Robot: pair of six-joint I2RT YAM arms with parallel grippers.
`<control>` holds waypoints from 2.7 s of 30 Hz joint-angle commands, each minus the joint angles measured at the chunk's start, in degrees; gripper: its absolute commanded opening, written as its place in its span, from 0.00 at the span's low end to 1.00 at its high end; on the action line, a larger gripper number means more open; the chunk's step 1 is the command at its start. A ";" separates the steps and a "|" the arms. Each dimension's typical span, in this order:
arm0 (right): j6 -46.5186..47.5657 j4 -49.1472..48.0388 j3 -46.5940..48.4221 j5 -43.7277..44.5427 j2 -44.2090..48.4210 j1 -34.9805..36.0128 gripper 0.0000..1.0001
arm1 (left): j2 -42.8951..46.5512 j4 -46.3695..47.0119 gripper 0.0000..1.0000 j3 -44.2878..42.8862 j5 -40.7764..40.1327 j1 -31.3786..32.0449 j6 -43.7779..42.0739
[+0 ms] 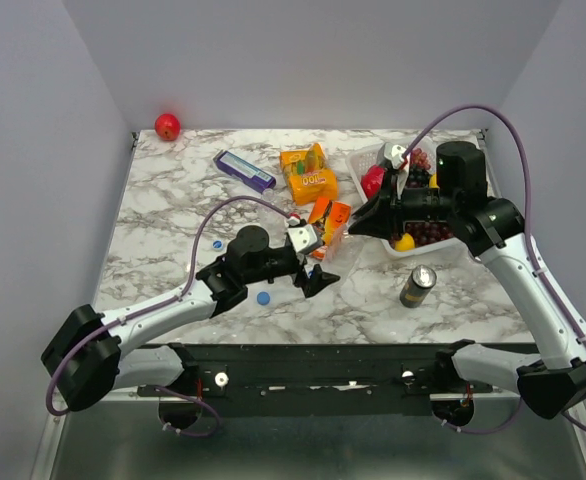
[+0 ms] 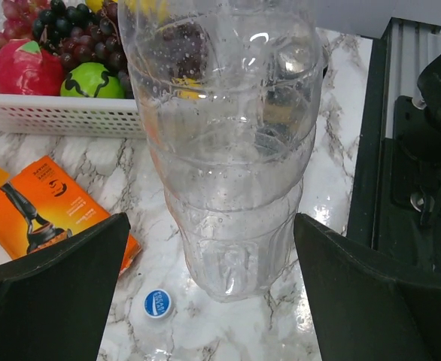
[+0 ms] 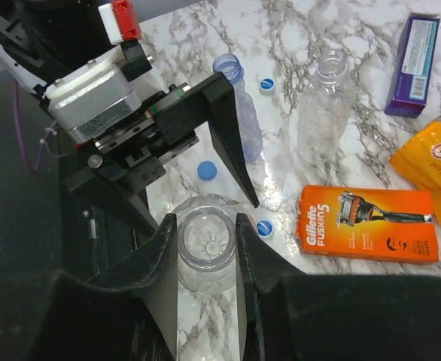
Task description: Screw on the bottle caps
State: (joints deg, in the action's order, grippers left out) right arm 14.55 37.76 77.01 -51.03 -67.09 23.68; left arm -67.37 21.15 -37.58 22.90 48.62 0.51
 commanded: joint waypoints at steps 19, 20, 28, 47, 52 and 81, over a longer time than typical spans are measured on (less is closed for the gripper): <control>-8.30 -6.38 0.77 -6.63 -0.23 3.21 0.10 | -3.29 2.76 0.80 -2.32 6.99 1.30 -0.08; -8.22 -6.29 0.86 -6.54 -0.32 3.30 0.16 | -2.51 2.67 0.77 -2.23 6.90 1.21 0.19; -1.98 2.14 11.66 7.86 -1.64 2.25 0.71 | 6.54 -4.61 0.42 -2.14 9.44 -4.92 -0.16; 35.03 -6.02 -7.67 21.22 -24.02 15.16 0.68 | 18.85 -10.25 0.00 -10.23 0.48 -27.17 3.79; 38.45 -9.01 -7.84 21.58 -30.20 16.22 0.68 | 20.53 -12.18 0.00 -11.11 0.40 -31.30 4.67; 46.10 -6.56 -7.05 27.47 -40.49 20.97 0.57 | 20.88 -12.62 0.00 -9.00 2.50 -37.37 7.13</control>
State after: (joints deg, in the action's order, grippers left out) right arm 59.29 29.58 68.62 -26.09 -106.61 44.23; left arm -46.52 7.14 -47.20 24.56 11.62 6.35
